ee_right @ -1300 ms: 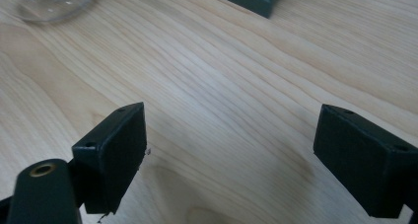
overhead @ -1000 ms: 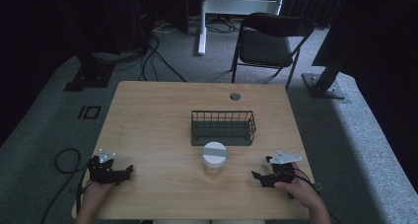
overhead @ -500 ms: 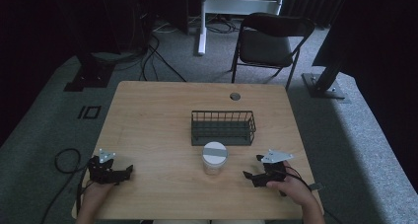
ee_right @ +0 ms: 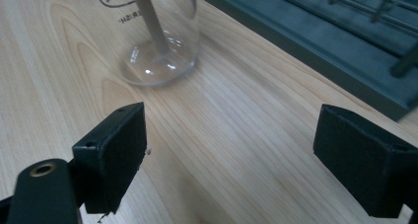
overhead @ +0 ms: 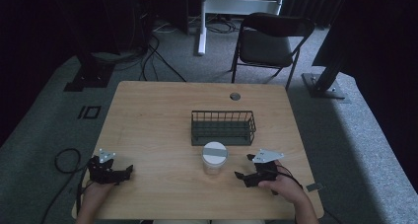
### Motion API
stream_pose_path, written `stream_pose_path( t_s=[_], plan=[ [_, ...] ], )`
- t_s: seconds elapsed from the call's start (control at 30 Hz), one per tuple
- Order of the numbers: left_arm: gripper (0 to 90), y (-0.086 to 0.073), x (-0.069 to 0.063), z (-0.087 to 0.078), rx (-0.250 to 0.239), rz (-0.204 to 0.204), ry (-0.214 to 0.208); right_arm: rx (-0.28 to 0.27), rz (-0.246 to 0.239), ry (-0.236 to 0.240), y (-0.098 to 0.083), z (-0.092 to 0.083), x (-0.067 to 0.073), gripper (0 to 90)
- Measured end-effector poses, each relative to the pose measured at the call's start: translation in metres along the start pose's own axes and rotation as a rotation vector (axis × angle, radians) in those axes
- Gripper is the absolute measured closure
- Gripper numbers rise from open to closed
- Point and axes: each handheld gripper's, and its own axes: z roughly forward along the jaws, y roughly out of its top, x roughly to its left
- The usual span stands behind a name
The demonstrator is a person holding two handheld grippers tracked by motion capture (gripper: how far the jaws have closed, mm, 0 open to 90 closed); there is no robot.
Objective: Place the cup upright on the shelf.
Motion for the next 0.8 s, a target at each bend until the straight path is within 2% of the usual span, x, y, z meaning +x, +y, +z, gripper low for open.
stream_pose_path(
  t_s=[0.5, 0.8],
  plan=[
    [0.1, 0.000, 0.000, 0.000, 0.000, 0.000, 0.000, -0.036, -0.045, 0.069, 0.018, 0.019, 0.019, 12.9],
    [0.1, 0.000, 0.000, 0.000, 0.000, 0.000, 0.000, -0.060, -0.049, 0.077, 0.023, 0.026, 0.026, 12.9]
  ],
)
